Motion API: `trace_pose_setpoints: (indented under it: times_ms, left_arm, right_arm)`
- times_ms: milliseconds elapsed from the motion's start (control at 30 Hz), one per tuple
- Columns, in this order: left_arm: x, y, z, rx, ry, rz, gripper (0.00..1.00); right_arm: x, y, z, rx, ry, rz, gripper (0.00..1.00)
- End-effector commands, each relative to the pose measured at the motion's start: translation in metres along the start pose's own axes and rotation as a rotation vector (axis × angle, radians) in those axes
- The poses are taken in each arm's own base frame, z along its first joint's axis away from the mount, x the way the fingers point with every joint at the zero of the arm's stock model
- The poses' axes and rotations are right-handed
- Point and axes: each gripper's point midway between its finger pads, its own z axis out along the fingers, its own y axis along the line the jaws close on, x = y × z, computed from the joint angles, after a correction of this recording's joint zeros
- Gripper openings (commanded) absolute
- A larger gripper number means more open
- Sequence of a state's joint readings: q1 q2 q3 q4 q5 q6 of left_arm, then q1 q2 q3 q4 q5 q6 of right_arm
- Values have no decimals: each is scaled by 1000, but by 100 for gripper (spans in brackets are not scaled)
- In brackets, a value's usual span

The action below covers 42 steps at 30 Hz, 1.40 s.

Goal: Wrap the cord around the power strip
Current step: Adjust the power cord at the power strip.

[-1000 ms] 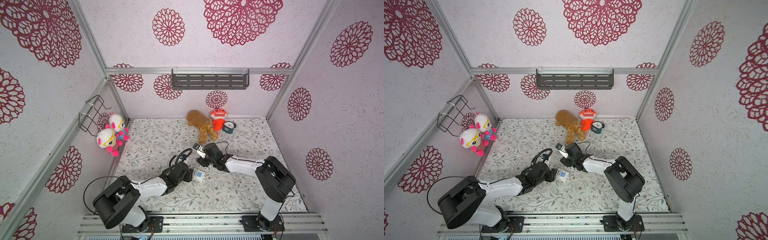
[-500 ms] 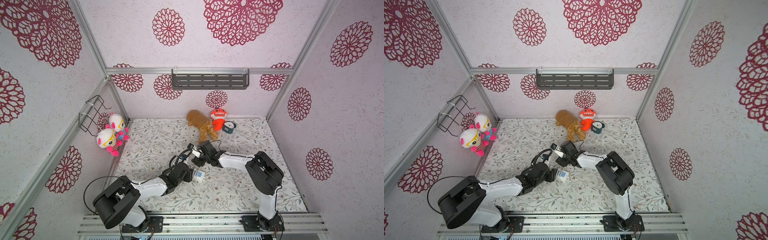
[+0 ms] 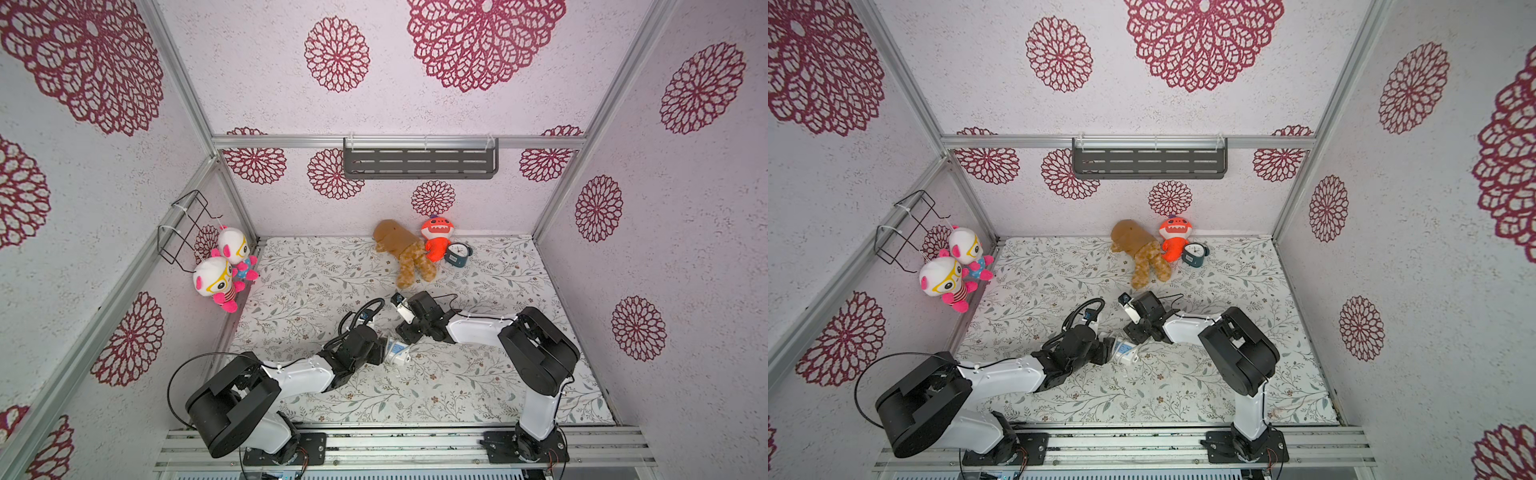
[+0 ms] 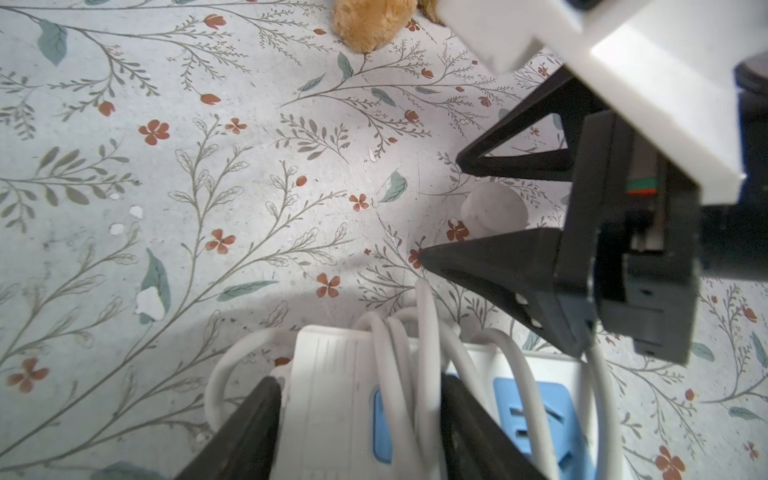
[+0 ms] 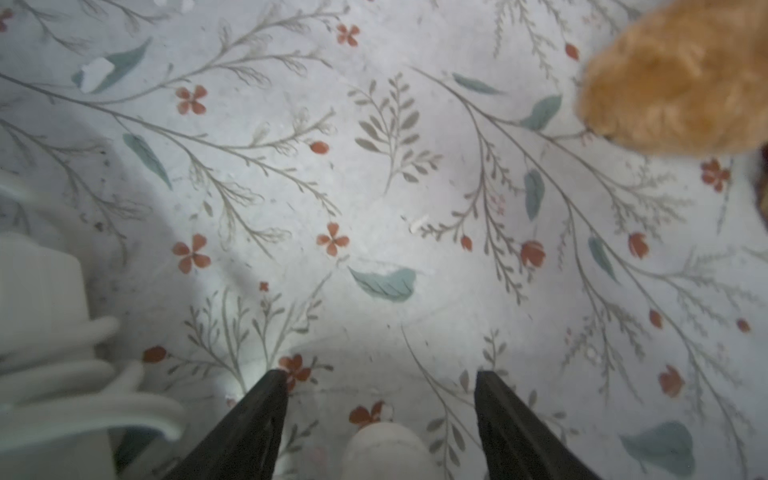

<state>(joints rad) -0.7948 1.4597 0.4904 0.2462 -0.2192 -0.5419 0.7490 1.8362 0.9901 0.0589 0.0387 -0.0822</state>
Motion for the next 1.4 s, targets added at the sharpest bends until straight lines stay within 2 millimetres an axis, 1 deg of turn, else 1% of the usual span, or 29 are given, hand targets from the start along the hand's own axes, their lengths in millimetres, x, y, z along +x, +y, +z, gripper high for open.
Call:
trace_pose_setpoints:
  times_ms: [0,100,167,333,433,533,600,733,833,967,1233,1367]
  left_arm:
    - [68,14,0,-35,224,42,63]
    - [69,13,1,-28,229,42,63]
    - [70,12,1,-26,232,46,63]
    - [69,10,1,-23,227,49,63]
    - [70,11,1,-24,226,53,63]
    - [69,11,1,-24,222,56,63]
    - [69,11,2,-25,223,59,63]
    - [69,10,2,-23,222,59,63]
    - [69,11,2,-23,223,59,63]
    - [70,11,2,-25,224,62,63]
    - [68,12,1,-32,218,63,63]
    - [65,15,-2,-47,207,63,63]
  right_arm:
    - [2,3,-8,3,-19,99,78]
    - [-13,5,-6,-18,-57,102,79]
    - [-31,5,-10,-23,-105,84,81]
    - [-71,2,-30,-18,-189,-14,87]
    - [-82,0,-38,-23,-198,-37,88]
    - [-81,-4,-42,-15,-188,-40,89]
    - [-77,-13,-44,6,-181,-26,88]
    - [-67,-37,-47,61,-147,5,83]
    - [-57,-45,-43,81,-104,-6,79]
    - [-48,-37,-31,40,-58,-15,74]
    - [-33,-18,0,-25,-27,-46,74]
    - [-28,-6,4,-78,-37,-74,73]
